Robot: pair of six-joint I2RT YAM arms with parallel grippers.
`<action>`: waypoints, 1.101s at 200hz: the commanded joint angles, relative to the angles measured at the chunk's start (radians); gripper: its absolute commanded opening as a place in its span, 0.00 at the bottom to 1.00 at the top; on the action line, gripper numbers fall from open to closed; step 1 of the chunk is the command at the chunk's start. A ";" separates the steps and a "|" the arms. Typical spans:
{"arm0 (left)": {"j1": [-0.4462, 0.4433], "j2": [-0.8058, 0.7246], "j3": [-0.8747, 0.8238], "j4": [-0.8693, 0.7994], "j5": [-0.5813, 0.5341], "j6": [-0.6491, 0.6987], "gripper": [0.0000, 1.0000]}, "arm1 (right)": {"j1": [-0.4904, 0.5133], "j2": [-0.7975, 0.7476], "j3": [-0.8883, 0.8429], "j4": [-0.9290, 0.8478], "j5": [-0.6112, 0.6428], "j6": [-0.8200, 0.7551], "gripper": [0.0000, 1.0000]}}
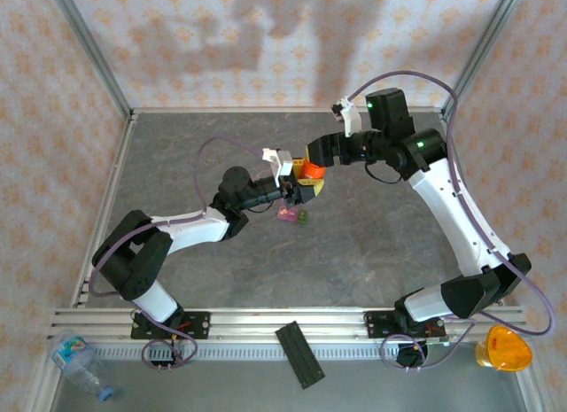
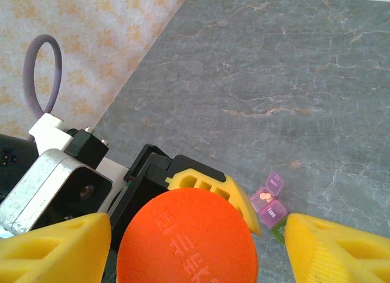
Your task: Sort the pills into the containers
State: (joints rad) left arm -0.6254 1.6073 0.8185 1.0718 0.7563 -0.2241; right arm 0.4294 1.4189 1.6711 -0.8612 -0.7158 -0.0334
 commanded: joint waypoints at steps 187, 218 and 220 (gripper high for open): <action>0.012 0.012 0.045 0.115 -0.068 -0.067 0.00 | 0.006 -0.113 -0.234 0.205 0.053 0.045 0.41; 0.012 0.009 0.038 0.118 -0.124 -0.044 0.00 | 0.043 -0.117 -0.286 0.258 0.120 0.131 0.40; 0.012 0.008 0.036 0.117 -0.130 -0.041 0.00 | 0.046 -0.116 -0.289 0.260 0.127 0.138 0.40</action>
State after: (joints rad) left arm -0.6216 1.6264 0.8242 1.0657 0.7223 -0.2661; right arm 0.4377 1.3087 1.4387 -0.6029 -0.6716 0.0288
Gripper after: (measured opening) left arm 0.505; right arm 0.425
